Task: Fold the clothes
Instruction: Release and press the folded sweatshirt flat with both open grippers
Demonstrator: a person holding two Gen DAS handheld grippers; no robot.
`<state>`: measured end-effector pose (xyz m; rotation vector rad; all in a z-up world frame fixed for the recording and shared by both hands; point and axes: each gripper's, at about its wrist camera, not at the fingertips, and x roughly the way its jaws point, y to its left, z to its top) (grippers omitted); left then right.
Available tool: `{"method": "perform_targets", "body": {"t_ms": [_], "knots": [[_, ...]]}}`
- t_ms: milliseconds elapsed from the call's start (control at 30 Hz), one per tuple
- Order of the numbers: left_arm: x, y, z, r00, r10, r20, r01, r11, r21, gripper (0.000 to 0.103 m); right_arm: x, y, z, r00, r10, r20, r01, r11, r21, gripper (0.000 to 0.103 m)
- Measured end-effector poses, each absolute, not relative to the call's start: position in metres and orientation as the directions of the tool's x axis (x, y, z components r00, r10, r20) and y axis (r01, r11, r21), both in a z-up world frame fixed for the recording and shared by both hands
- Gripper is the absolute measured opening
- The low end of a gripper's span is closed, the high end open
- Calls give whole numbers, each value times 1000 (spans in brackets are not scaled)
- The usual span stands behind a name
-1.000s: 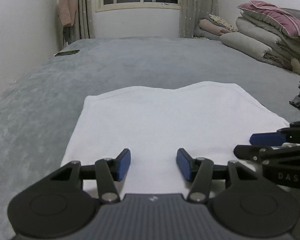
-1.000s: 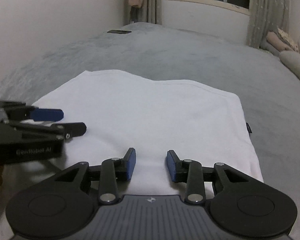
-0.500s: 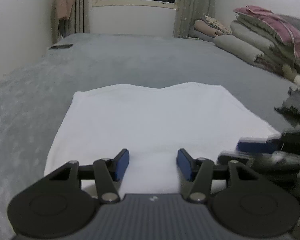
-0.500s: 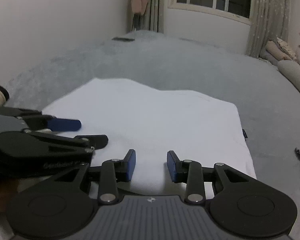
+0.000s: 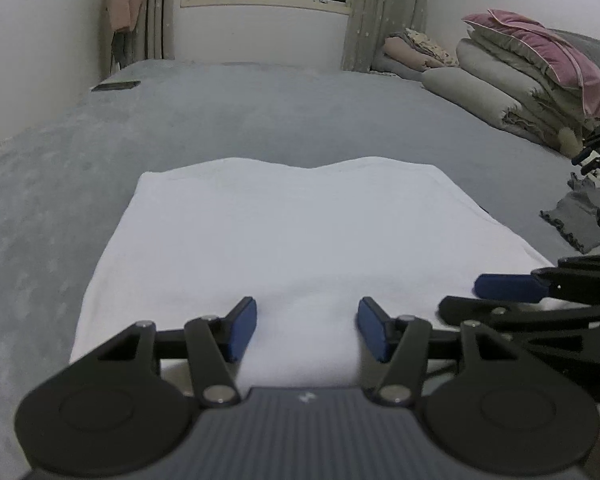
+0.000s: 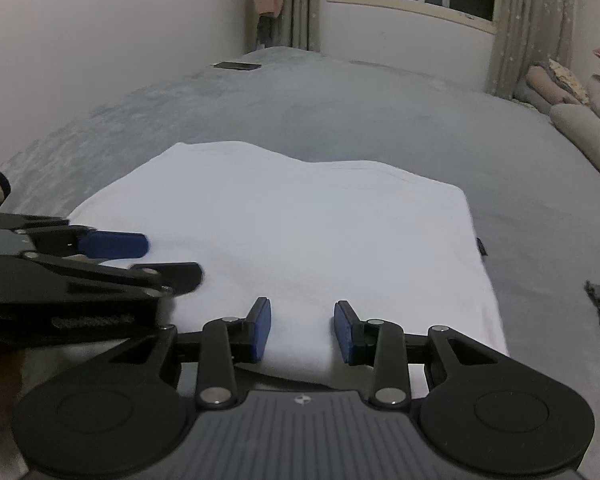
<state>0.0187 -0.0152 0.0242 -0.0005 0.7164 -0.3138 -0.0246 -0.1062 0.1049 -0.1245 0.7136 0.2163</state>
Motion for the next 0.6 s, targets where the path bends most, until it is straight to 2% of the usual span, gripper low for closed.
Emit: {"method": "perform_targets", "body": {"t_ms": [233, 500, 600], "knots": [[20, -16, 25, 704, -279, -653, 275, 955, -111, 55, -23, -137, 106, 698, 225, -680, -242, 968, 72, 37], [21, -16, 25, 703, -270, -658, 267, 958, -107, 56, -32, -148, 112, 703, 205, -681, -203, 976, 83, 38], [21, -16, 25, 702, -270, -659, 268, 957, -108, 56, -34, -152, 113, 705, 195, -682, -192, 978, 82, 42]]}}
